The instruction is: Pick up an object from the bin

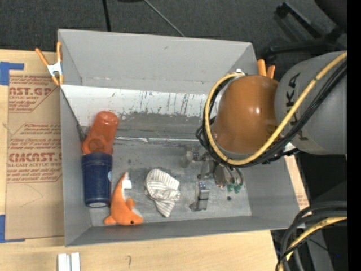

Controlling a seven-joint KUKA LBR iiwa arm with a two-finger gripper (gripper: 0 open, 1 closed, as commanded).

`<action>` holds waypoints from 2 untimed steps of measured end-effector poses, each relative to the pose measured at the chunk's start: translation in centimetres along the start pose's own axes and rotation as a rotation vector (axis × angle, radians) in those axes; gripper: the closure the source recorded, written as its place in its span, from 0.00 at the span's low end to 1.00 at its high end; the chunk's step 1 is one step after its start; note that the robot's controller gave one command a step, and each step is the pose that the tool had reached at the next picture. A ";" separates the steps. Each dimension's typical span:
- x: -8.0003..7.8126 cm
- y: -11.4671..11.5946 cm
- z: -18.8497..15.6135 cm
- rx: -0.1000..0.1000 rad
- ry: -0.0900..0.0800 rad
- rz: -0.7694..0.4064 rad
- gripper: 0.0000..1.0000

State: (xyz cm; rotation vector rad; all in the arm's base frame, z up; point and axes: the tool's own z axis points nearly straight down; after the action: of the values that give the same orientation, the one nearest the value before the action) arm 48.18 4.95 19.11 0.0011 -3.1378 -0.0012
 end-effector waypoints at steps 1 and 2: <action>-1.9 -0.3 1.4 0.001 -0.006 -0.058 0.00; -3.4 0.6 6.9 0.001 -0.012 -0.114 0.00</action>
Offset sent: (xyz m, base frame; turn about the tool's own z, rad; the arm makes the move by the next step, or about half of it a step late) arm 0.0420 0.0152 -0.1199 -0.1552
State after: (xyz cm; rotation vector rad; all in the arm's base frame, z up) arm 51.53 5.57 12.16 0.1803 -3.1444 -0.0005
